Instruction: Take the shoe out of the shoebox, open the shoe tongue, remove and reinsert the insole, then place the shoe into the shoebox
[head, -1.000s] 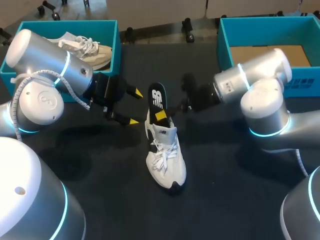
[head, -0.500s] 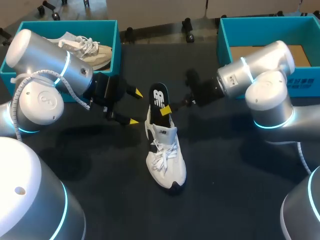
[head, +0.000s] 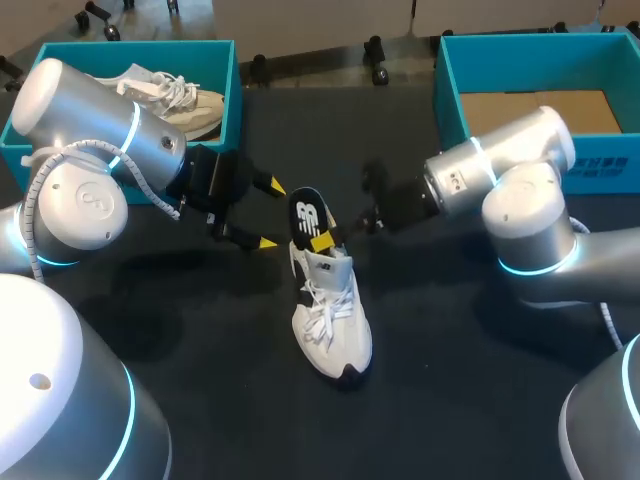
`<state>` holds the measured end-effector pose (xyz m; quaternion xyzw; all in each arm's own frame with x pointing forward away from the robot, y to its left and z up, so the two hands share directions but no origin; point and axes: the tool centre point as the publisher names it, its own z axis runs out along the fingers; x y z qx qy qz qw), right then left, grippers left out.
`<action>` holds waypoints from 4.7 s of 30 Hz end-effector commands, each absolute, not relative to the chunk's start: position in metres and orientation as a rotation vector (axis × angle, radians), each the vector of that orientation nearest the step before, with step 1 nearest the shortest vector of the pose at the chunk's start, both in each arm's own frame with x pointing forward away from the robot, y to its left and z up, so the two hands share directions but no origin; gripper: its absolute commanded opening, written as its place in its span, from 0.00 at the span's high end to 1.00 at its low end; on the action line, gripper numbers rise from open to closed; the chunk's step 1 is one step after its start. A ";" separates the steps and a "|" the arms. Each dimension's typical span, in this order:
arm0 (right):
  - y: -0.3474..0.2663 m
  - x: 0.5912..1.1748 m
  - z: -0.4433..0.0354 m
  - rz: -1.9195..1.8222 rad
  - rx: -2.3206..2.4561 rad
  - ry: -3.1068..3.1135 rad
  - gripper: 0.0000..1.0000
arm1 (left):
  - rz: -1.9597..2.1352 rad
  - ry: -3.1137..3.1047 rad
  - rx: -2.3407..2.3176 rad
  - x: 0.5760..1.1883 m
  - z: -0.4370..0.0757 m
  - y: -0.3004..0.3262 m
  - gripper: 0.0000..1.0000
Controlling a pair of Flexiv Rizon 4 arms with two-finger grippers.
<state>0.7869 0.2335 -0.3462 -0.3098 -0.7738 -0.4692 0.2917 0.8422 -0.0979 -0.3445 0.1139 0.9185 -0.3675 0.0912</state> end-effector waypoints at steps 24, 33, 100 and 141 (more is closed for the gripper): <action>0.214 0.823 -0.327 -1.238 -0.790 -2.177 0.89 | -1.087 2.731 0.337 0.842 -0.345 -0.099 0.00; 0.218 0.822 -0.337 -1.257 -0.744 -2.103 1.00 | -1.087 2.731 0.337 0.842 -0.345 -0.099 0.00; 0.237 0.780 -0.351 -1.040 -0.793 -1.986 1.00 | -1.087 2.731 0.337 0.842 -0.345 -0.099 0.00; 0.230 0.818 -0.314 -1.031 -0.789 -2.181 0.82 | -1.087 2.731 0.337 0.842 -0.345 -0.099 0.00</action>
